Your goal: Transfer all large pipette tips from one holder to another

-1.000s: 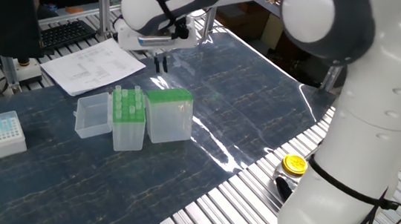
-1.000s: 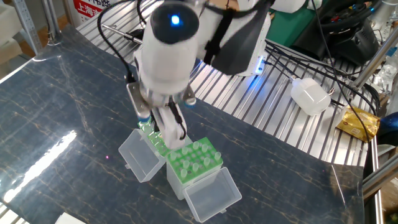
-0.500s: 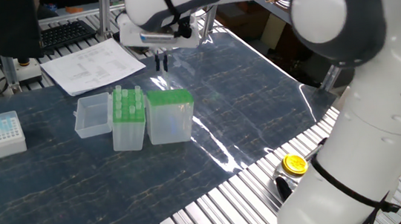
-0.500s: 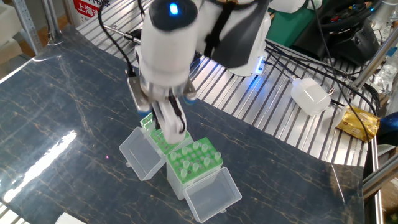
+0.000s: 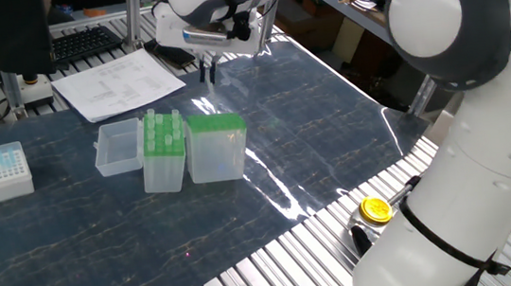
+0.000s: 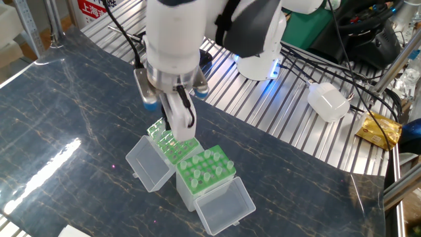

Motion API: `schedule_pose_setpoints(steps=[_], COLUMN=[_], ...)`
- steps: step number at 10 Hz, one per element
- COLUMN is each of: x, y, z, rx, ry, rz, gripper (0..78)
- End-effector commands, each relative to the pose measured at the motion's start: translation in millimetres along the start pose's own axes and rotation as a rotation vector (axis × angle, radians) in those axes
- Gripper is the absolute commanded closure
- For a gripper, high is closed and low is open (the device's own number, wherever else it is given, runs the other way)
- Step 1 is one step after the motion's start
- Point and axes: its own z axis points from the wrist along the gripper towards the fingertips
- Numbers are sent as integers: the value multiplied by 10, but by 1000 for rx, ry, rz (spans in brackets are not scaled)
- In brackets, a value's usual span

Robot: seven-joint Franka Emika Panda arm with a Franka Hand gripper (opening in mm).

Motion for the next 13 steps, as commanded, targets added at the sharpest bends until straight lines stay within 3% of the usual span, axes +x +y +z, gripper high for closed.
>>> schedule_pose_setpoints(steps=[1,3,4,6,11,13], x=[23,34,35,48,52,52], y=[-176,-286,-295,-415,-456,-456], z=[-211,-251,-254,-290,-301,-301], rx=[-56,-93,-94,-112,-106,-117], ry=[5,60,63,107,121,124], rz=[24,43,43,53,47,18], gripper=[764,764,764,764,764,764])
